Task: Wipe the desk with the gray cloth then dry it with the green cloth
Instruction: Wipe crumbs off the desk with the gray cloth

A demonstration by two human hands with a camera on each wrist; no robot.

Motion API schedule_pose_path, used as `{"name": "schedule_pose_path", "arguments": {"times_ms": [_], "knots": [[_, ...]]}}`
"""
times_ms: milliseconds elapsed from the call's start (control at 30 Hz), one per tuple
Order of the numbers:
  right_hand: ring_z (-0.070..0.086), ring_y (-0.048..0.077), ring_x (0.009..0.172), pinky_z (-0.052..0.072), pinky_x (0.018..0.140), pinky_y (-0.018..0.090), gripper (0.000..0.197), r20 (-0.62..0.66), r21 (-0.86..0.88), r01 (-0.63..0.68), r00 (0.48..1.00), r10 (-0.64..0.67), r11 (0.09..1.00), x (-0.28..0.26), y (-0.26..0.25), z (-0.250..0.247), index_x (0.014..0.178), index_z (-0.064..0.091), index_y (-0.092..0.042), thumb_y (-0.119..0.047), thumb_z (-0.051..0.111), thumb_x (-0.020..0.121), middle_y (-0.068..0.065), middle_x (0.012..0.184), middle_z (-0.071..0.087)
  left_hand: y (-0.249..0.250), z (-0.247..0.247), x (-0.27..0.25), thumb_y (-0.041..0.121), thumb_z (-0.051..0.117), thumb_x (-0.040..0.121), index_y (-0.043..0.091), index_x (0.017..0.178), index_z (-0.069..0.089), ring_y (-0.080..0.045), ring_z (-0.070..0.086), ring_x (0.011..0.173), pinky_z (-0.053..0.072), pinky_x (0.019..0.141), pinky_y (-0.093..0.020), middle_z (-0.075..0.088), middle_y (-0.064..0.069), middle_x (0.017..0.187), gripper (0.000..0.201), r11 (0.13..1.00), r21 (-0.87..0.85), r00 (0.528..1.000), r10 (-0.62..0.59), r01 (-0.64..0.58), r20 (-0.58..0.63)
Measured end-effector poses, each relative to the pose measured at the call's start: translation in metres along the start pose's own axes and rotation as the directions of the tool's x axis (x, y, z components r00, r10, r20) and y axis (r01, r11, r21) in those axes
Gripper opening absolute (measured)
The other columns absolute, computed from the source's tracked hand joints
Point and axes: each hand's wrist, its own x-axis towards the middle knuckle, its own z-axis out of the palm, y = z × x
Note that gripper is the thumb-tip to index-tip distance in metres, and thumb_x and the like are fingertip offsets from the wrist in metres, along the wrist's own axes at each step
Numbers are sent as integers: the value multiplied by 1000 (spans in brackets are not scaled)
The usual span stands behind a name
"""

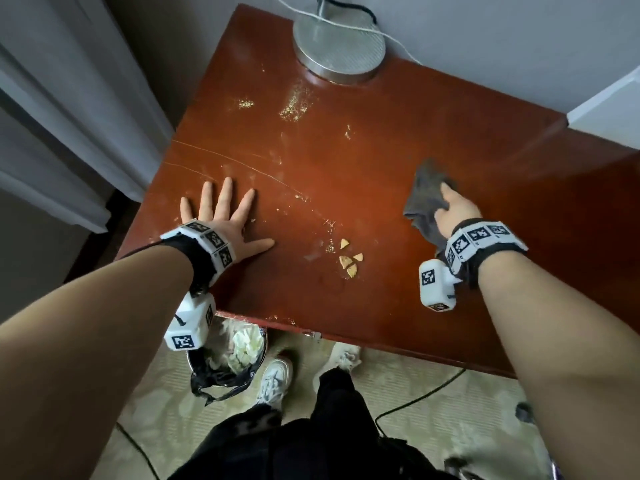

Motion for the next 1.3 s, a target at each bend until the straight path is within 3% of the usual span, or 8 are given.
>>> {"name": "schedule_pose_path", "arguments": {"times_ms": [133,300,600,767,1000,1133,1200,1300], "knots": [[32,35,132,24,109,32,60,56,-61,119,992,-116,991,-30,-17,19,148,22,-21,-1,36,93,11,152,26,-10,13,-15,83,24,75,40,142,-24,-26,-24,141,-8,115,-52,-31,3,152,93,1000,18,1000,-6,6,3],[30,26,138,18,111,21,58,175,56,408,895,-411,911,-68,-26,47,145,30,-21,3,35,93,5,153,27,-7,10,-19,83,23,76,39,142,-25,-28,-24,141,-6,115,-53,-32,1,151,93,999,35,1000,-19,18,24],[45,25,129,37,101,26,52,-69,279,64,997,-46,958,33,-43,-4,145,34,-24,-8,34,95,2,147,40,-8,9,-11,84,25,74,39,141,-28,-31,-27,139,-7,113,-56,-37,1,149,96,999,44,998,-21,19,52],[37,33,133,34,110,42,55,-15,76,168,986,-167,983,77,-101,3,147,25,-27,-8,32,95,6,152,31,-9,10,-7,83,27,74,41,139,-30,-30,-30,138,-11,111,-55,-39,2,148,96,999,31,996,-36,33,77],[34,26,137,25,109,25,56,233,-130,618,779,-582,775,37,-121,11,144,33,-26,-5,39,92,7,148,37,-7,5,-7,83,30,74,41,138,-31,-30,-32,137,-12,111,-55,-41,3,146,98,998,29,991,-55,52,118],[40,17,132,22,96,9,53,492,-85,735,618,-613,672,-11,-95,12,140,41,-27,-2,36,94,-3,147,40,-7,2,-10,83,28,74,40,139,-30,-31,-31,138,-10,113,-56,-41,2,147,97,998,39,992,-45,41,119],[50,18,122,30,93,12,52,432,-29,669,679,-594,743,-20,-81,4,138,44,-27,-1,34,94,-3,143,45,-7,2,-10,83,28,74,40,139,-30,-31,-30,138,-9,113,-56,-40,2,147,97,998,42,993,-40,36,109],[44,15,128,28,95,10,51,178,182,420,875,-450,889,-17,-50,-12,140,42,-21,0,34,94,-1,143,45,-8,4,-11,83,28,74,40,140,-28,-31,-29,139,-8,113,-56,-39,2,148,97,999,31,996,-31,28,86]]}}
